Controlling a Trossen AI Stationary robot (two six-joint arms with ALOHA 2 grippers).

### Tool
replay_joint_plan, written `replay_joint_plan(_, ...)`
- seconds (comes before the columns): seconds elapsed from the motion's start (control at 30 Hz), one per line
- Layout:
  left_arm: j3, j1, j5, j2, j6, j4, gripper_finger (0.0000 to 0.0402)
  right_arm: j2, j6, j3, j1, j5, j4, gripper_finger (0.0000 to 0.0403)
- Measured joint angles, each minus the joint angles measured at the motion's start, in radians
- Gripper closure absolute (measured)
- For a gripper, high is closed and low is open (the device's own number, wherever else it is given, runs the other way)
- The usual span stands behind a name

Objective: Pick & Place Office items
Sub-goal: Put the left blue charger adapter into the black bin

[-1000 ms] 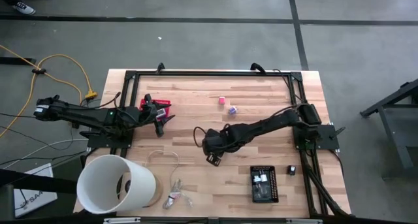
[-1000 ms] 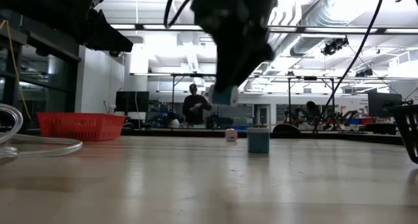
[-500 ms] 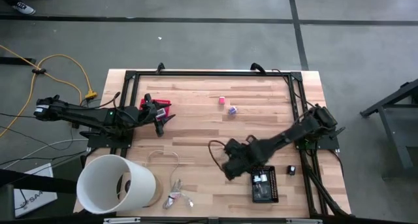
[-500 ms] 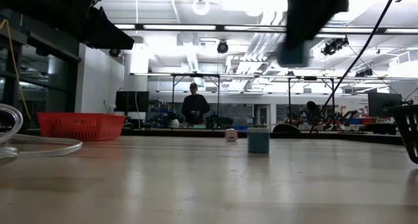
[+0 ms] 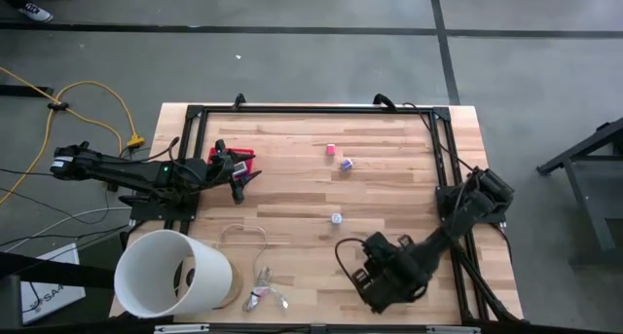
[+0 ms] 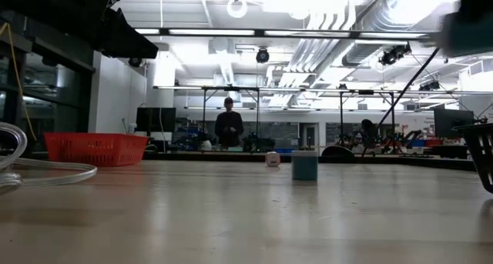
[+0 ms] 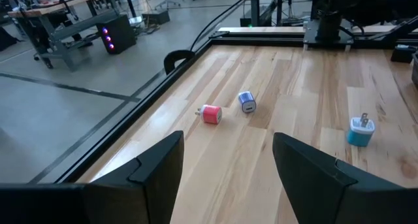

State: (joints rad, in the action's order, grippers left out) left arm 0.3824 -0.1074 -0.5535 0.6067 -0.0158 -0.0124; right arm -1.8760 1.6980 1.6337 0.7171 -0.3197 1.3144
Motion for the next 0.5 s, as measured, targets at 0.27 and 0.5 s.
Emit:
replay_joint_plan(0.27,0.000,0.000,0.000,0.000,0.000,0.000,0.0175,-0.032,0.244,-0.002,0.080,0.064,0.016,0.0293)
replay_joint_plan(0.5,0.000,0.000,0.000,0.000,0.000,0.000,0.0175,-0.066,0.436,-0.003,0.127,0.129,0.011,0.0293)
